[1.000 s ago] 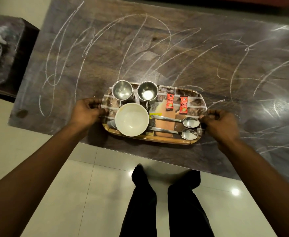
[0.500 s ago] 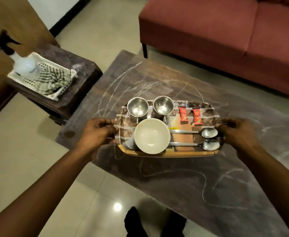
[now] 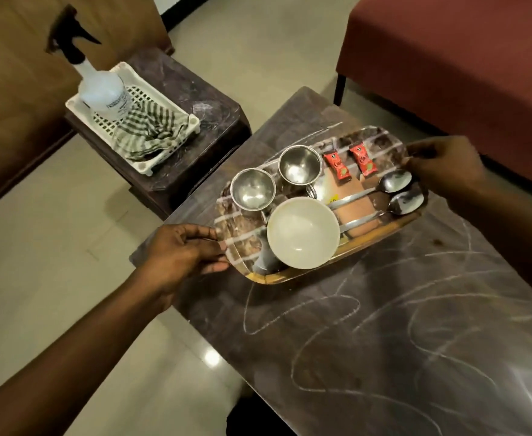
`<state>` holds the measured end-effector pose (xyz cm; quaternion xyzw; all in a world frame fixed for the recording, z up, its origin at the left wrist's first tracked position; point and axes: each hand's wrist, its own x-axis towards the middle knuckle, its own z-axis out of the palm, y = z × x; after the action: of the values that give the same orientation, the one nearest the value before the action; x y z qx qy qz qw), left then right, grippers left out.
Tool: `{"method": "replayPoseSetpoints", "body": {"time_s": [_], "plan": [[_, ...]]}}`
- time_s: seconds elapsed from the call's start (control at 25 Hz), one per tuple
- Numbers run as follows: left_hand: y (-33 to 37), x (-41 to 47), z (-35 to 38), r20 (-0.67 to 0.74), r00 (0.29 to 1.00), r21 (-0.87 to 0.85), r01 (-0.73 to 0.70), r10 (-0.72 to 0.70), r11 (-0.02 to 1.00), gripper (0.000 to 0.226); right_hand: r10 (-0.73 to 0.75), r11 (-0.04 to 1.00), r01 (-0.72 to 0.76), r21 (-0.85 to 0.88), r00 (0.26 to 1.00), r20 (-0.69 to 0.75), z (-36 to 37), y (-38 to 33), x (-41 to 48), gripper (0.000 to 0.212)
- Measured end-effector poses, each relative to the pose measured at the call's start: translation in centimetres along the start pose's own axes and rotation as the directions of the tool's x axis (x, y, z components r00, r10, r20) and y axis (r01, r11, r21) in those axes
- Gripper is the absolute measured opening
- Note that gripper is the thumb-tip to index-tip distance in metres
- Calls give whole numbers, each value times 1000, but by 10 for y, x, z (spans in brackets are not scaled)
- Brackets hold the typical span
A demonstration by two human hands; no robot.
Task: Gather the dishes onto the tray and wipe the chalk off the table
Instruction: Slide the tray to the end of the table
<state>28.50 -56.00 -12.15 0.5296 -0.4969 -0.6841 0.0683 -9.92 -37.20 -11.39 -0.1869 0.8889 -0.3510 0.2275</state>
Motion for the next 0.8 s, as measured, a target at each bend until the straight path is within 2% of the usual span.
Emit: {"method": "replayPoseSetpoints", "body": {"time_s": [0.24,0.44,0.8], "plan": [[-25,40,-16,-124,984,-147,108,-126,983,12,30,993,-15,-117,991,130,77,-39,72,32],[-39,62,-28,-129,969,-172,189,-212,967,21,-4,985,27,-171,992,128,124,-56,95,33],[-65,79,-37,-114,967,-177,207,-228,962,24,-29,983,56,-177,988,155,164,-75,112,34]]}}
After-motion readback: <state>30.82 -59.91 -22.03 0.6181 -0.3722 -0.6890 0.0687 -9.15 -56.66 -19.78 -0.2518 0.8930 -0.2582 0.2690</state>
